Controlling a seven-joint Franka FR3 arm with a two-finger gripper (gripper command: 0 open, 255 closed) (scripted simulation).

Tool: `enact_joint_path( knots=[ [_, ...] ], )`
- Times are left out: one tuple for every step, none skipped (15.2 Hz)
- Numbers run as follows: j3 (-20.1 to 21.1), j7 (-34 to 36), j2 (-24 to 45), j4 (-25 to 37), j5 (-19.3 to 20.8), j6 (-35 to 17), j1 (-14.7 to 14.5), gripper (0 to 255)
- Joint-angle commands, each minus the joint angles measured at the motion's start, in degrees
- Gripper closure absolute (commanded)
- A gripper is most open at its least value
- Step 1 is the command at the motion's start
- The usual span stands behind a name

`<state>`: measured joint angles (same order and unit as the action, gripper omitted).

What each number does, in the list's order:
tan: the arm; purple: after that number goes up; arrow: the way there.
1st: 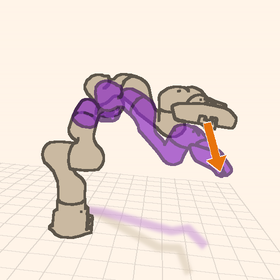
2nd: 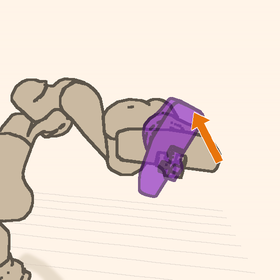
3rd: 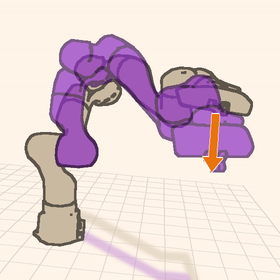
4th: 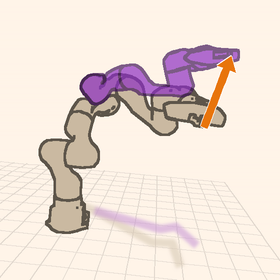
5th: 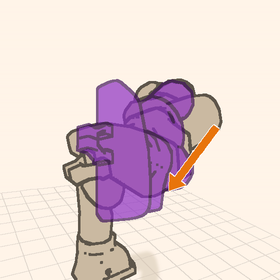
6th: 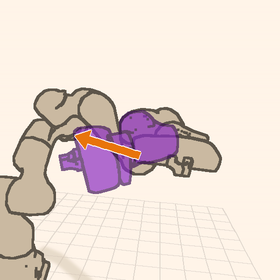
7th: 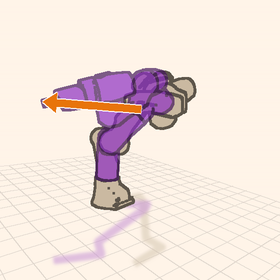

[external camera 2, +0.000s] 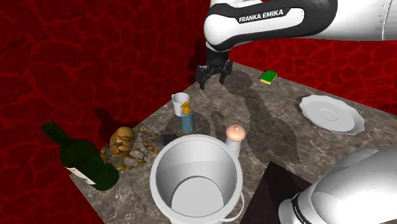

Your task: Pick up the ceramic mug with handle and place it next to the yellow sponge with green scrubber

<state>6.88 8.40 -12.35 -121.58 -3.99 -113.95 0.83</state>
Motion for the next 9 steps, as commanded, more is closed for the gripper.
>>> enact_joint_path(
  knots=[
    [0.6,1.8,4.8,2.6,0.3,-1.7,-0.1,0],
    [0.8,2.5,7.0,3.9,0.5,-2.3,-0.1,0],
    [1.0,3.3,9.2,5.3,0.7,-2.9,-0.1,0],
    [1.1,4.0,11.4,6.8,1.0,-3.5,-0.2,0],
    [1.2,4.8,13.7,8.3,1.2,-3.9,-0.3,0],
    [1.2,5.5,15.9,9.9,1.5,-4.3,-0.4,0],
    [1.3,6.2,18.2,11.5,1.7,-4.7,-0.5,0],
    [1.3,6.9,20.5,13.3,2.0,-5.0,-0.6,0],
    [1.3,7.6,22.8,15.1,2.2,-5.2,-0.8,0]
  ],
)
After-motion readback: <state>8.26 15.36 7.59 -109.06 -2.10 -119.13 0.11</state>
